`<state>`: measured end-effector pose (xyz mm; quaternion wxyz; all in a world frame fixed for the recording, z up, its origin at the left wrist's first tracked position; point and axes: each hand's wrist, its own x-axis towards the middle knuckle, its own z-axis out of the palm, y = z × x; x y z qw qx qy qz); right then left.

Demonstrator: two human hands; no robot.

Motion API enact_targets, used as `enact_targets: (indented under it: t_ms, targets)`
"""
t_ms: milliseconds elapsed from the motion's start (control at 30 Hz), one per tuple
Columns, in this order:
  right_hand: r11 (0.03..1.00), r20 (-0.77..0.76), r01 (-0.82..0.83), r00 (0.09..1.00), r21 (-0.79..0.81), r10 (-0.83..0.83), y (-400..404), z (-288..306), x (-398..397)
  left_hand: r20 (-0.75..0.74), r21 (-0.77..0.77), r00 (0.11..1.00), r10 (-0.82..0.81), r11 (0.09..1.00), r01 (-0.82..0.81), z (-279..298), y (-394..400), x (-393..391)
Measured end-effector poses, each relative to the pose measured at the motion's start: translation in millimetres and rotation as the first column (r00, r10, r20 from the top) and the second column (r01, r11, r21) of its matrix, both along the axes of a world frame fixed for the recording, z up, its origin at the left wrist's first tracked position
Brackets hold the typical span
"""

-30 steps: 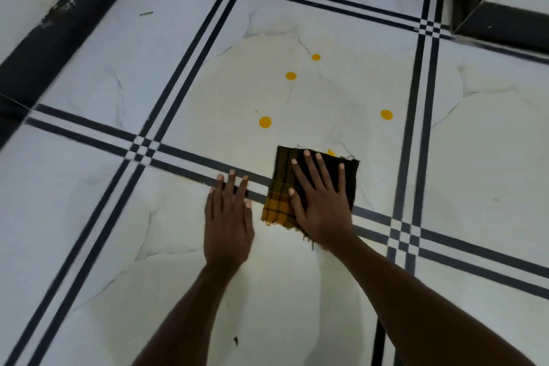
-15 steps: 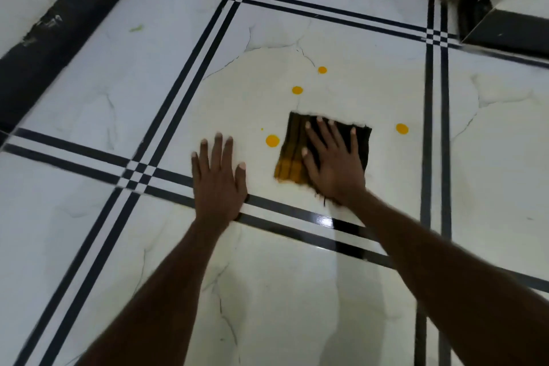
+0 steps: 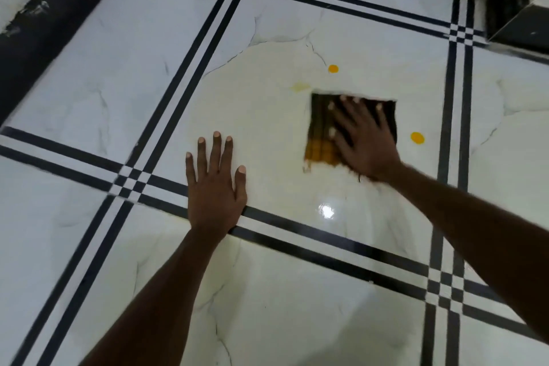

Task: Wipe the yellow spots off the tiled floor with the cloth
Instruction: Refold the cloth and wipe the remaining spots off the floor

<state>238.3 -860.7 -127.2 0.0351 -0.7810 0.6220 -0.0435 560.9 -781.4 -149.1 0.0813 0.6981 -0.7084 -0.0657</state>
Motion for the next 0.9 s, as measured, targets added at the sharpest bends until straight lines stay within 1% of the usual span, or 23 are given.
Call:
enact_targets:
  t_ms: [33,100,133,167,200,233,267,300,333,367,400,433,467,500,533,567,600,633,667,733,767,833,900]
  targets:
    - [0.994,0.019,0.11,0.994,0.001,-0.11,-36,1,-1,-0.001,0.004,1.0,0.004,1.0,-0.004,0,1,0]
    - [0.973,0.055,0.225,0.972,0.051,-0.228,-101,1,18,-0.005,-0.004,1.0,0.01,1.0,-0.01,-4,-1,1]
    - [0.97,0.063,0.237,0.968,0.061,-0.241,-121,1,35,-0.007,-0.009,1.0,0.011,1.0,-0.011,-4,-1,1]
    - [0.976,0.055,0.211,0.975,0.056,-0.214,-128,2,55,-0.006,-0.014,1.0,0.012,1.0,-0.012,-3,-1,1]
    - [0.99,0.049,0.132,0.99,0.046,-0.135,-125,5,75,-0.006,-0.015,1.0,0.01,1.0,-0.01,-4,-1,1]
    - [1.0,0.036,0.001,0.999,0.031,-0.002,-110,7,93,-0.008,-0.011,1.0,0.006,1.0,-0.007,-3,-1,1]
    - [0.986,0.006,-0.168,0.986,0.022,0.168,-86,9,104,-0.013,-0.011,1.0,0.006,1.0,-0.006,-2,-1,1]
    - [0.94,-0.027,-0.339,0.94,0.02,0.34,-58,8,105,-0.014,-0.018,1.0,0.003,1.0,-0.003,-2,-1,1]
    - [0.88,-0.051,-0.473,0.879,0.039,0.475,-33,8,97,-0.014,-0.026,1.0,0.001,1.0,-0.001,-2,-1,2]
    - [0.823,-0.07,-0.564,0.821,0.066,0.567,-15,6,81,-0.017,-0.029,1.0,-0.001,1.0,0.001,-3,0,2]
    - [0.796,-0.079,-0.599,0.792,0.085,0.605,-11,5,61,-0.019,-0.032,1.0,-0.002,0.999,0.001,-4,0,2]
    - [0.815,-0.079,-0.576,0.811,0.066,0.58,-18,6,43,-0.018,-0.039,1.0,-0.001,0.999,0.001,-3,0,2]
    - [0.869,-0.069,-0.493,0.867,0.03,0.494,-36,6,34,-0.015,-0.04,1.0,0.002,0.999,-0.003,-5,0,2]
    - [0.935,-0.045,-0.354,0.934,-0.009,0.353,-59,6,34,-0.014,-0.04,1.0,0.005,0.999,-0.006,-5,-1,2]
    - [0.985,-0.006,-0.17,0.985,-0.008,0.17,-85,8,41,-0.015,-0.046,1.0,0.003,0.999,-0.004,-4,0,1]
    - [1.0,0.037,-0.006,0.999,0.021,0.005,-109,9,57,-0.023,-0.057,1.0,-0.002,0.998,0.001,-3,0,2]
    - [0.994,0.061,0.101,0.993,0.048,-0.103,-126,11,78,-0.038,-0.068,0.999,-0.007,0.998,0.004,-3,-1,2]
    - [0.989,0.065,0.137,0.988,0.06,-0.141,-134,10,101,-0.054,-0.077,0.999,-0.008,0.997,0.004,-3,0,2]
    - [0.994,0.062,0.09,0.994,0.057,-0.094,-132,9,125,-0.072,-0.087,0.997,-0.001,0.996,-0.006,-3,0,2]
    - [0.988,0.034,-0.147,0.989,0.036,0.146,-94,7,161,-0.123,-0.091,0.992,0.042,0.994,-0.053,-1,0,2]
    - [0.963,0.016,-0.268,0.963,0.023,0.268,-65,6,167,-0.147,-0.089,0.987,0.064,0.993,-0.078,0,0,1]
    - [0.891,-0.017,-0.453,0.891,0.033,0.454,-10,5,149,-0.156,-0.073,0.985,0.073,0.994,-0.085,5,0,0]
    - [0.832,-0.065,-0.549,0.83,0.076,0.554,11,4,101,-0.136,-0.038,0.989,0.059,0.997,-0.065,5,0,1]
